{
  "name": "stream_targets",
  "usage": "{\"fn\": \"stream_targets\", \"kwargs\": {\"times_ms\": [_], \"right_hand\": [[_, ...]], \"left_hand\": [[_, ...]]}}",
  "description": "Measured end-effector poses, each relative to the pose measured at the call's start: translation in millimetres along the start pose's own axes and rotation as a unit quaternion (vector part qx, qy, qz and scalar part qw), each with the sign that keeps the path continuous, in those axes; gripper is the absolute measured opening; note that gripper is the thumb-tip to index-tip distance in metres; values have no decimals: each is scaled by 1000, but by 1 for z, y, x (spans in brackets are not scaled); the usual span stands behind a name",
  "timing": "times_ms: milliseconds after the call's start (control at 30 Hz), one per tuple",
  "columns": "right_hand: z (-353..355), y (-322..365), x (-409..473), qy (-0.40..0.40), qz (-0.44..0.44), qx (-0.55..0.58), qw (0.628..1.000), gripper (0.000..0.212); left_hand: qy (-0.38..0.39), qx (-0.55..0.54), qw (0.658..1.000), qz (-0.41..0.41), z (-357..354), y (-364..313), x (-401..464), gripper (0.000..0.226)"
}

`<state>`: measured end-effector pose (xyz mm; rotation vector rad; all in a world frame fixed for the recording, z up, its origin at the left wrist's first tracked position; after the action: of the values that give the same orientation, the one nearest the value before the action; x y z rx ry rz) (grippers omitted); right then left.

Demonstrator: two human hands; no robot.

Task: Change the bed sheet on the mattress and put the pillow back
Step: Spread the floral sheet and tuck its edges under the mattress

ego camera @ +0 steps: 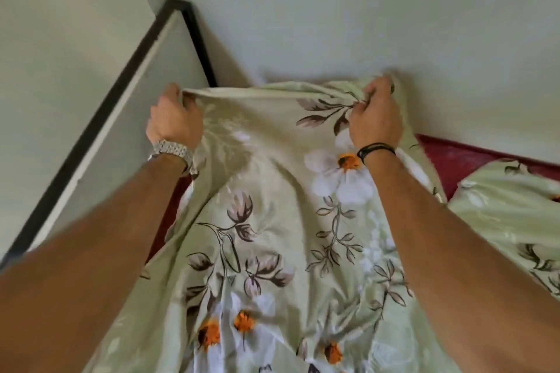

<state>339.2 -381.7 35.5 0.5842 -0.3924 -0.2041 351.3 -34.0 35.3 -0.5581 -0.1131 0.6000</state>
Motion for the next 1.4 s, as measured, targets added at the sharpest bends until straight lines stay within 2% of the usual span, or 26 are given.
{"fn": "stream_targets", "kwargs": {"times_ms": [100,167,200,233,267,333,367,400,433,467,533,567,600,667,733,767,833,967,1000,1067,1100,1167,1233,1300,1367,1400], "right_hand": [[-9,7,-12,2,81,23,996,19],[-23,-2,-44,49,132,-29,990,13],[-32,-10,-64,87,149,-53,984,10],[-40,-19,-84,143,159,-82,973,12],[-49,-28,-105,233,157,-113,953,15],[-59,-42,-153,468,132,-134,863,23],[-62,-49,-179,572,94,-106,808,23],[-62,-55,-199,626,55,-77,774,21],[-62,-62,-211,628,32,-48,776,18],[-60,-66,-216,589,17,-27,808,15],[-63,-82,-212,451,-13,-3,892,14],[-64,-88,-206,387,-29,6,922,15],[-65,-94,-199,337,-40,12,941,21],[-67,-110,-180,290,-24,-29,956,47],[-72,-129,-163,329,-19,-73,941,75],[-74,-134,-158,374,-32,-50,926,86],[-74,-139,-161,454,-30,-1,891,100],[-53,-145,-196,428,28,-95,898,117],[-47,-151,-210,456,17,-123,881,125],[-38,-169,-242,534,2,-180,826,140],[-36,-176,-253,542,6,-204,815,140],[-34,-178,-247,471,39,-251,845,124],[-38,-173,-221,400,91,-280,868,86],[-42,-169,-194,372,127,-268,879,48],[-40,-162,-175,329,110,-188,919,37],[-36,-154,-169,305,101,-137,937,37]], "left_hand": [[-5,59,997,-44,0,-4,4,20],[46,179,979,-84,-23,28,-6,22],[102,269,953,-95,-41,55,-14,25],[171,365,909,-106,-58,82,-26,29],[263,455,844,-108,-71,108,-44,33],[430,552,707,-98,-81,140,-87,40],[471,557,678,-90,-83,148,-103,38],[477,544,686,-81,-83,148,-114,36],[458,522,716,-71,-85,145,-118,34],[425,492,758,-61,-86,137,-119,32],[330,407,848,-78,-92,117,-113,29],[291,351,885,-96,-96,104,-112,27],[269,285,913,-109,-100,90,-114,28],[267,169,943,-107,-115,71,-117,49],[309,91,946,-12,-136,72,-116,73],[337,60,939,40,-144,77,-115,80],[387,48,918,73,-152,86,-124,75],[438,152,885,-43,-149,113,-163,48],[439,218,868,-78,-145,124,-172,45],[349,360,842,-200,-143,146,-180,51],[280,400,830,-269,-142,149,-179,52],[193,411,818,-354,-147,143,-167,45],[175,371,832,-374,-151,132,-149,39],[210,317,856,-350,-154,115,-135,40],[295,224,886,-278,-149,96,-129,36],[310,160,909,-229,-145,87,-126,31]]}}
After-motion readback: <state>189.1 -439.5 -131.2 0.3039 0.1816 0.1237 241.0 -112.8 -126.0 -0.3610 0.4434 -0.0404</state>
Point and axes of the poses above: each hand's wrist, its own x-axis towards the middle knuckle, its own z-axis out of the back of the hand, y = z × x, the point moved 3 cm from there along x, towards the middle knuckle, and after that the axes turned 10 degrees about z, right-handed, at the moved point
